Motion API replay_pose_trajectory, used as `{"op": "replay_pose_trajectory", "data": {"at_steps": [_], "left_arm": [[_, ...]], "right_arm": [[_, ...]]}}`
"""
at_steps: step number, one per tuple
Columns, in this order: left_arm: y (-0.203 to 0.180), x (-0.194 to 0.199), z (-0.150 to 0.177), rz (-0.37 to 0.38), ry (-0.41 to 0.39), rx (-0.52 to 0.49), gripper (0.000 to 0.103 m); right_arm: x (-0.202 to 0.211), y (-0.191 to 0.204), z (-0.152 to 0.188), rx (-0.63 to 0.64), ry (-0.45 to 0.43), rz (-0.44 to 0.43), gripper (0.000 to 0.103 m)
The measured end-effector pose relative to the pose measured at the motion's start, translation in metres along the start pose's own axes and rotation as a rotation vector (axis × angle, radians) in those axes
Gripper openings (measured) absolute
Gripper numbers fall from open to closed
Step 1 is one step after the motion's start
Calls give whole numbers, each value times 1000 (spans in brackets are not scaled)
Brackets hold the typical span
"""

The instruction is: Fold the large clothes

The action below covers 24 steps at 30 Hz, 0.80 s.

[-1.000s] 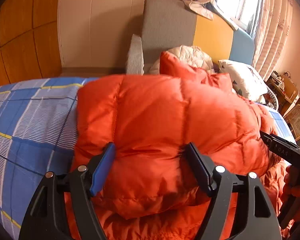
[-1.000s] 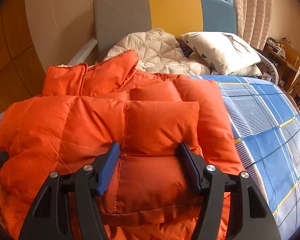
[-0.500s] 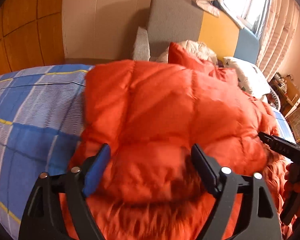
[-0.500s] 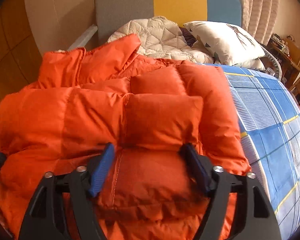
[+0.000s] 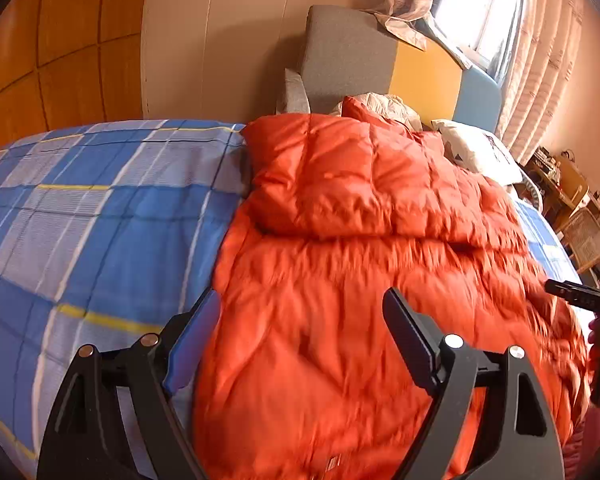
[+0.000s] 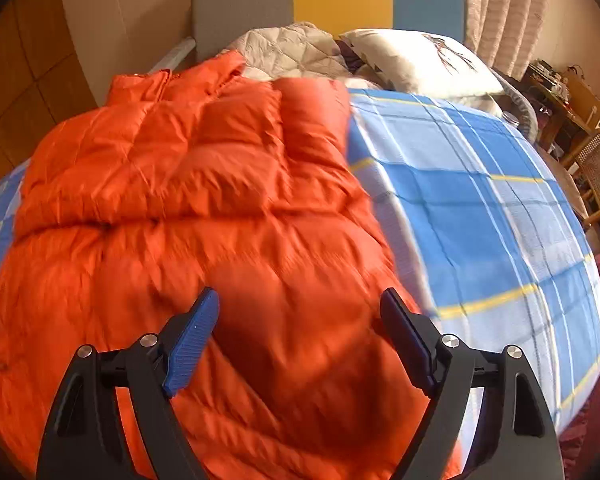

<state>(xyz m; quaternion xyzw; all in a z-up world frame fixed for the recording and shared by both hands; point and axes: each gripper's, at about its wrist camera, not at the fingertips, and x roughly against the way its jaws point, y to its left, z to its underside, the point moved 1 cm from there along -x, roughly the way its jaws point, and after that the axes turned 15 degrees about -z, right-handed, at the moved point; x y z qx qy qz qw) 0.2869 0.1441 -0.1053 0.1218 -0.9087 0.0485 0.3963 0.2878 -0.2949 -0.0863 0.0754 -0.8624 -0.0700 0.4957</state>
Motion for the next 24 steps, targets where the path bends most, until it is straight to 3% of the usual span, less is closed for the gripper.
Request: {"op": "replay_pose_trajectory", "data": {"at_steps": [7,12,15,18,20,23,24], "left_arm": [[21,31,42,-4,2,-8,83],[39,45,74,13,34,20,82],[48,50,90,41,63,45,74],[55,53,109,82,112,87,60],[58,52,120,113,146,117,58],[57,52,135,151,168,146,54],[56,52,137,172,172,150,42]], "right_arm": [[30,-39,55,-53,18,36,82],[41,-58,85,-120,18,-18,86],[46,-61,101,-143,23,-67,86],[50,-64,116,-176,28,-125,86],[53,-64,127,-195,28,-174,82],[58,-60,138,-197,19,-244,63],[60,-57,140,-182,15,-263,53]]}}
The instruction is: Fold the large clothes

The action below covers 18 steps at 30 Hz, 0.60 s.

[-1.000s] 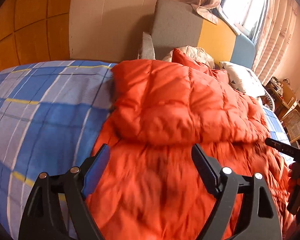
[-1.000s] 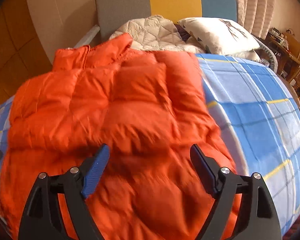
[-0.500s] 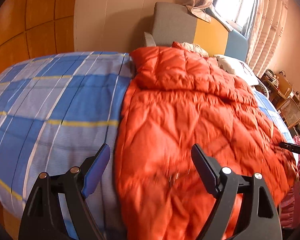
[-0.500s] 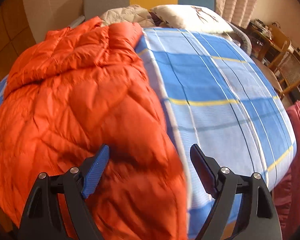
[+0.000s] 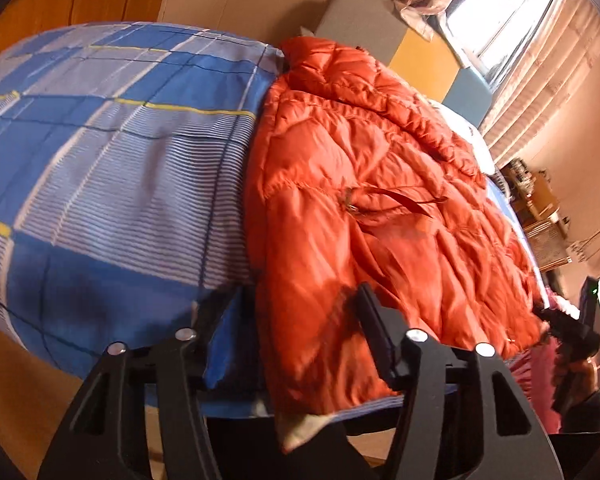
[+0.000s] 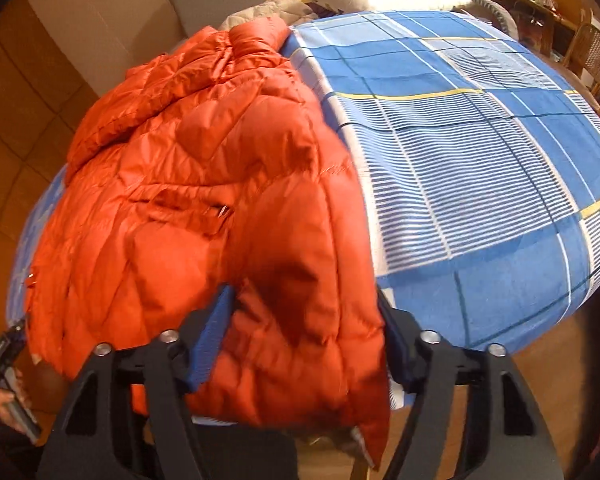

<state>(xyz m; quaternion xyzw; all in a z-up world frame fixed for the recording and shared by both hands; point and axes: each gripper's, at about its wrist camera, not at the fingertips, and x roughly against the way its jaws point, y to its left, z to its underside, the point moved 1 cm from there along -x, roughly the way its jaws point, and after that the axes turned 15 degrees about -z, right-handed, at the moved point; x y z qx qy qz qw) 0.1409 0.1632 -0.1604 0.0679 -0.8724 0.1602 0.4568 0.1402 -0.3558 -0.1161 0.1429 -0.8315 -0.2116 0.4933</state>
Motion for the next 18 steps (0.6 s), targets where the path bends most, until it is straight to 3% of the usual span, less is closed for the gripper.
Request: {"op": "replay_pose_trajectory", "data": {"at_steps": [1,4,7,13,15,18], "left_arm": [[-2,0,2,13,7,-6,26],[-5,11,4,47,-28,-21,9],[1,32,2,85,-52,-14,7],[16,100,12,187,-117,-33,7],[24,124,16,254,-139,-17,7],[31,146,9,307,-178,16,7]], "right_arm": [[2,3,0,7,-5,-19,39],[12,18,0,65,-22,-31,16],[30,32,1,108,-39,-59,11],[90,67,22,233,-58,-190,10],[109,79,26,260,-74,-239,9],[131,95,20,284,-130,-292,9]]}}
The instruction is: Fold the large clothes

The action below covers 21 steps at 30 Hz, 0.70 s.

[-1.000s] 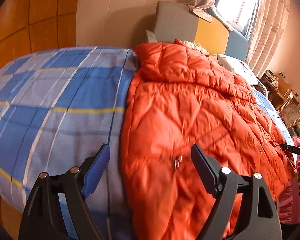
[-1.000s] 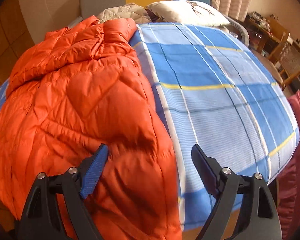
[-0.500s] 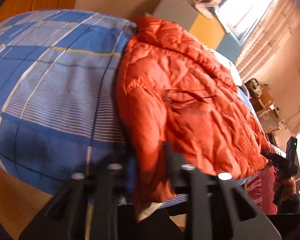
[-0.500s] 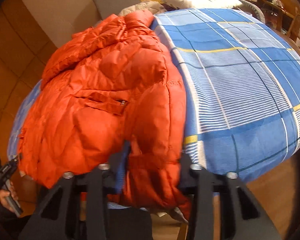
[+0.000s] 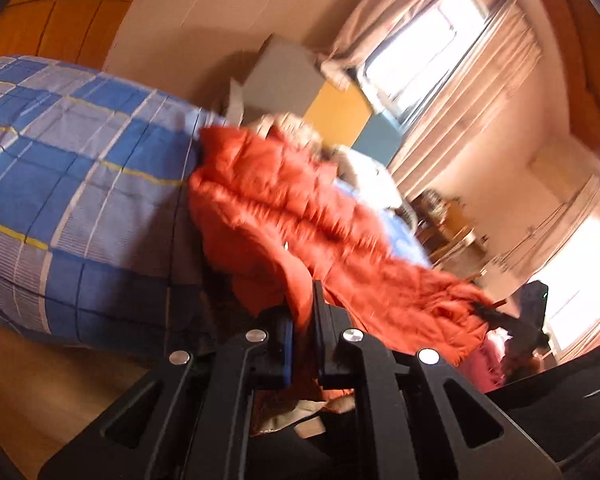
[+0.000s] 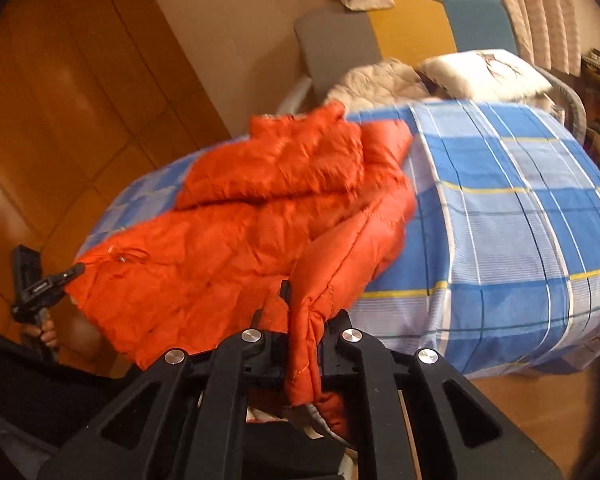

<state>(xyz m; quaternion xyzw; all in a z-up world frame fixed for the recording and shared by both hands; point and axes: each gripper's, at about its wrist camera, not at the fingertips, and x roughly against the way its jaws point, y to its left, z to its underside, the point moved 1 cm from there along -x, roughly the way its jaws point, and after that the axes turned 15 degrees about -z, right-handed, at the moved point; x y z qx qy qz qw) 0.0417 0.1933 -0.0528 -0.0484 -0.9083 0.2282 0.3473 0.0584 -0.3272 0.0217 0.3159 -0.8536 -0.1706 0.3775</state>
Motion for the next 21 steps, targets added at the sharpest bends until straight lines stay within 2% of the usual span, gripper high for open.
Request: {"op": "replay_pose_trajectory", "data": {"at_steps": [5,12,19,21], "left_arm": [[-6,4,-33,36,-63,-2,7],[-13,-35,-97,30,-96,1,8],[-27,-103,-163,-30,-68,-23,8],[-28,-130,-181,-54,-39,-17,8]], "right_arm": [[-5,4,-36,-12,-109,-32,9],[-41,-32,-93,-96,-204,5,9],[-103,-77,-152,-134,-189,67,9],[-119,-91,-163,-152,-174,85,9]]}}
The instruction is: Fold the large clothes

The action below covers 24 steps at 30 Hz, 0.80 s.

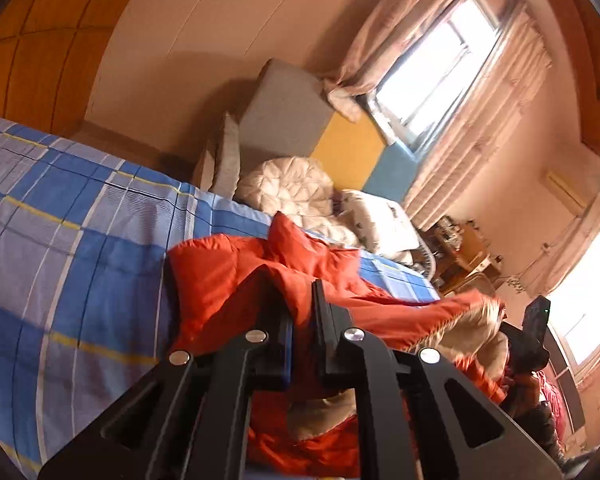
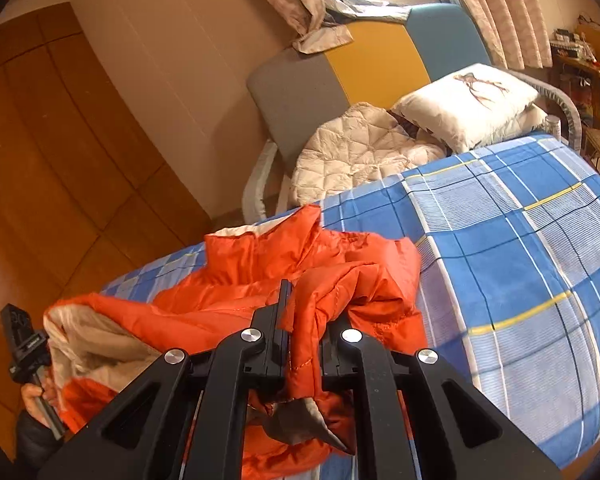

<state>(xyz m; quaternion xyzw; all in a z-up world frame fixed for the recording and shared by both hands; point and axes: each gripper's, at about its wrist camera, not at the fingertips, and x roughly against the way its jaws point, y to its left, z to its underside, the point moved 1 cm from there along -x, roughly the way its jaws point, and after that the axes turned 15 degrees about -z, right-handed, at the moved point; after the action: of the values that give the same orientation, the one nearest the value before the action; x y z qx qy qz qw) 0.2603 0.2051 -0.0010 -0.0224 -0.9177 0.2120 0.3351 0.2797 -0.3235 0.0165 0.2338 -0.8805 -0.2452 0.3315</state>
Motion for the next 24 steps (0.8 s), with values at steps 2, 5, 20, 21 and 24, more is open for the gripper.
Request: {"op": "replay_pose_trajectory", "data": {"at_steps": [2,5,20,21,24], "left_arm": [[2,-25,-11,-25,25,18,8],[11,-62,-24,-81,67,54,11],[58,-75,-22,-142,54,175,93],[64,-73,-11,-135,68,170,92],[81,-70,26,-67,126,190,90]], "right_arm": [[-20,-13,-8,-26,15,25,9],[-42,-28,-15,-46,35,74,10],[-19,-49,-4,-118,-45,38,89],[-12,-56,8,-121,-37,54,89],[-2,-77,42,-166,8,75,89]]}}
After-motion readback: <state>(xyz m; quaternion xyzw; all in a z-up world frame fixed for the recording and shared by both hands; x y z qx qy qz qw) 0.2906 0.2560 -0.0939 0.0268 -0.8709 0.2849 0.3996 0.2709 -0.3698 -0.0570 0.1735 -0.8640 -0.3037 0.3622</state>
